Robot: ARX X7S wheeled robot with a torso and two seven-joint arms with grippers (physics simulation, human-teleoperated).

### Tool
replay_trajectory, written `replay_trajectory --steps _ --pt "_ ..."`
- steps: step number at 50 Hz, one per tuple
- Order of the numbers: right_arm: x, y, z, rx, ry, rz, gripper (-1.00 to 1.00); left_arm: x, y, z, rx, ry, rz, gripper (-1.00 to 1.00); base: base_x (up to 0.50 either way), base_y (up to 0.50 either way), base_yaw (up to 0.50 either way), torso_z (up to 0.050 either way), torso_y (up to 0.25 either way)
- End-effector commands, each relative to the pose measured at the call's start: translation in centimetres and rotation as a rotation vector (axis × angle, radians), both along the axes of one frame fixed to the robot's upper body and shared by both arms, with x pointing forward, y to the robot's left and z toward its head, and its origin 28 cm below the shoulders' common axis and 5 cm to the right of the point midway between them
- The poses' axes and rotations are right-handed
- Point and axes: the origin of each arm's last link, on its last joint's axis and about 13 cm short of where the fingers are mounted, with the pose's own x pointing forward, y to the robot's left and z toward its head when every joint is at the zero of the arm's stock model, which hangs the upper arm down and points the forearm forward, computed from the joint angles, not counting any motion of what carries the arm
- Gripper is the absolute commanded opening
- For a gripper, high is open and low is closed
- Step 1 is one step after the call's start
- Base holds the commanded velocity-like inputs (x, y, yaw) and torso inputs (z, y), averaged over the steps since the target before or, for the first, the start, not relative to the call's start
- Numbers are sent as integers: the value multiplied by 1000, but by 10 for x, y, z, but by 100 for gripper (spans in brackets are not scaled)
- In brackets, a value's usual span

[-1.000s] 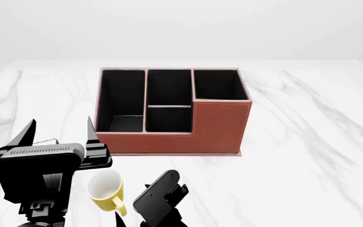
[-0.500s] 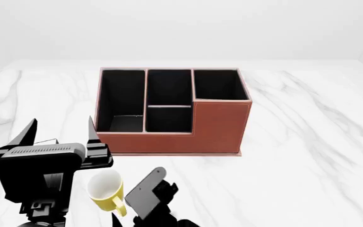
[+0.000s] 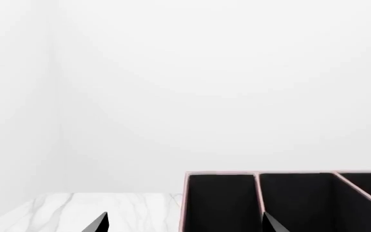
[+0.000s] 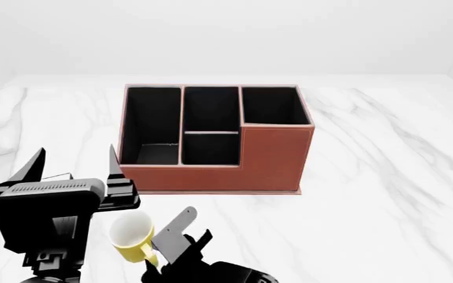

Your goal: Pick up the yellow and white mug and place it to the right of the caddy.

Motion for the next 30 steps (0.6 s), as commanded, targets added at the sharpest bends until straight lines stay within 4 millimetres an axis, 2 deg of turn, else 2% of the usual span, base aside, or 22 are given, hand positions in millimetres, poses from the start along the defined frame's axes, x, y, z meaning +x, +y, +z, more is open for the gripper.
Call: replay_trajectory --steps 1,22,30 --pt "8 -8 0 -22 -20 -40 -100 0 -1 0 0 0 -3 100 0 0 0 0 0" --pt "-25 -41 24 5 -126 -116 -100 -3 -2 1 -2 -8 -8 100 0 0 0 0 0" --pt "-29 -58 28 7 -137 -154 -100 -3 -2 1 -2 -10 -6 100 0 0 0 0 1"
